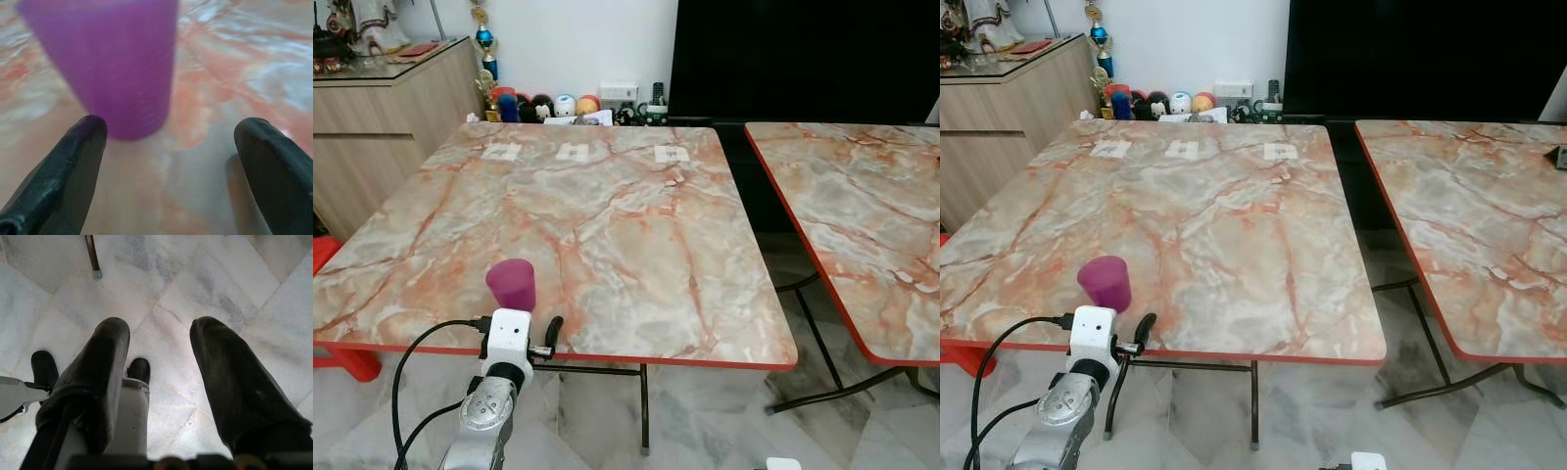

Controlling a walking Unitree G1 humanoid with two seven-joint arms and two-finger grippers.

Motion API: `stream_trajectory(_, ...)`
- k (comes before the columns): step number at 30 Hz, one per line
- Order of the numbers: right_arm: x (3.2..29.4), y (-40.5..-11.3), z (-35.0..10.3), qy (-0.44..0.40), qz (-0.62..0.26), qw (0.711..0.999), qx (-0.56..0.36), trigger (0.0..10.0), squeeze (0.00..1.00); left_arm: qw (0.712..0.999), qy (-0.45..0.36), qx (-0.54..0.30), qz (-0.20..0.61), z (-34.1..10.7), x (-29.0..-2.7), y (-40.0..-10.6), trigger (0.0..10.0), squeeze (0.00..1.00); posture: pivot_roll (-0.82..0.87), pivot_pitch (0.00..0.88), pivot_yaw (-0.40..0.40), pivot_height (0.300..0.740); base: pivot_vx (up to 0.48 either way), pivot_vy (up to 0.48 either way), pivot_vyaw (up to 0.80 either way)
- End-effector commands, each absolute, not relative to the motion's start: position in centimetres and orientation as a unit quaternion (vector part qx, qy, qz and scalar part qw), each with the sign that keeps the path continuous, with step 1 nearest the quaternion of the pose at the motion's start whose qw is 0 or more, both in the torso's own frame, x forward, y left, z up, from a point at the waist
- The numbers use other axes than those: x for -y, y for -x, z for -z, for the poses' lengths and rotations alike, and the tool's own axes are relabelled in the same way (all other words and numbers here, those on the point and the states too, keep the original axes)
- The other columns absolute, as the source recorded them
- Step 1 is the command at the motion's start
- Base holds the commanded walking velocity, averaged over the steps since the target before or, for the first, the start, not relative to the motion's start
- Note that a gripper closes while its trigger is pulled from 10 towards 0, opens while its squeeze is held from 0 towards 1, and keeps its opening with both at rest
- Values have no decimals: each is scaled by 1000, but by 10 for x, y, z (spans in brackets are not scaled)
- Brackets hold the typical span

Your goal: Setting the table

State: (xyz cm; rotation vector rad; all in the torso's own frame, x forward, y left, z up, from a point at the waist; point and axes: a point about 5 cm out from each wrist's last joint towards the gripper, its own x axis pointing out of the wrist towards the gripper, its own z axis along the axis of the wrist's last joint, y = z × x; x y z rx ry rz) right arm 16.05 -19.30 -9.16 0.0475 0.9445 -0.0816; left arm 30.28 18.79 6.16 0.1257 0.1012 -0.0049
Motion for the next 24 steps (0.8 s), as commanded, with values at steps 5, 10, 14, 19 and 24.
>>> stream_trajectory(5,193,-159,93,-23,42,887,-460,10000,0,997,-49,-49,-18,-62,-192,-306,10000,0,80,0,-25,740,0,0,0)
stream_trajectory(10,193,-159,93,-23,41,887,-459,10000,0,998,-39,-46,-20,-64,-187,-311,10000,0,80,0,-25,740,0,0,0)
stream_trajectory(14,193,-159,92,-23,42,887,-459,10000,0,998,-37,-45,-21,-65,-183,-316,10000,0,76,0,-26,740,0,0,0)
stream_trajectory(19,194,-159,93,-22,43,887,-459,10000,0,998,-36,-41,-30,-67,-182,-320,10000,0,67,0,-25,740,0,0,0)
stream_trajectory(24,194,-159,93,-22,44,887,-460,10000,0,997,-41,-44,-46,-65,-185,-320,10000,0,65,0,-25,740,0,0,0)
